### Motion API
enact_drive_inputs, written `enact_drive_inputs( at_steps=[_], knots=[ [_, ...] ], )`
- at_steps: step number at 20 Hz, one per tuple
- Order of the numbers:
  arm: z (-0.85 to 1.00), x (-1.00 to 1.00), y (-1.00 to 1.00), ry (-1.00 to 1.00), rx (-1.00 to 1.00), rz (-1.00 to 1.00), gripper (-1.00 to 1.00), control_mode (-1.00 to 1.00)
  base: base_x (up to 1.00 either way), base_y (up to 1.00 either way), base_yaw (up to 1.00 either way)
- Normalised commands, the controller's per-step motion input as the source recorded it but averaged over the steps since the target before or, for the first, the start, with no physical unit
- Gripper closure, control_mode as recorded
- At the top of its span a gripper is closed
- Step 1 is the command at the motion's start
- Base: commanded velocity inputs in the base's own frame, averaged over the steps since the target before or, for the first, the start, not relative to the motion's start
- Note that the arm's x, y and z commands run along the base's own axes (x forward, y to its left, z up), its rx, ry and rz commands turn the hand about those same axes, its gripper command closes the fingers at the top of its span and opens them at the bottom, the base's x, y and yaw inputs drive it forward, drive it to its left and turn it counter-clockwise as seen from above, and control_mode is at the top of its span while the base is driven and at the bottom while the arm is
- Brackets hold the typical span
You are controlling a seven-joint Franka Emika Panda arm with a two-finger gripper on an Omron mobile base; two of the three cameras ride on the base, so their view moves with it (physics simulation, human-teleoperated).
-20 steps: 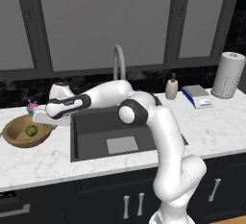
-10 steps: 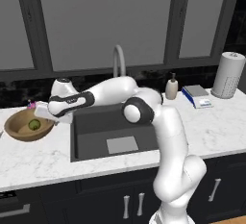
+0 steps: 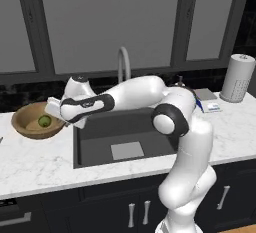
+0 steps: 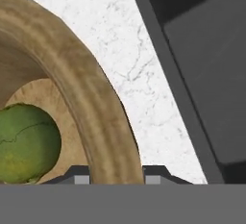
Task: Pick the lime from the sink and place it in the bowl. Then pick the bowl and place it in the microwave. Then close the microwave door and press the start button.
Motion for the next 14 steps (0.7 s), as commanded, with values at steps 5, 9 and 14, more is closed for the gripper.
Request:
enact_drive_inputs(
  at_steps=[5, 9, 14],
  knots=[
    [0.80, -0.70, -0.60, 0.00, 0.07, -0.24, 1.00, -1.00, 0.00, 0.00, 0.00],
    [0.76, -0.66, -0.63, -0.03, 0.01, -0.28, 1.00, -1.00, 0.00, 0.00, 0.00],
    [0.71, -0.60, -0.73, 0.00, 0.00, -0.32, 1.00, -1.00, 0.00, 0.00, 0.00]
  ],
)
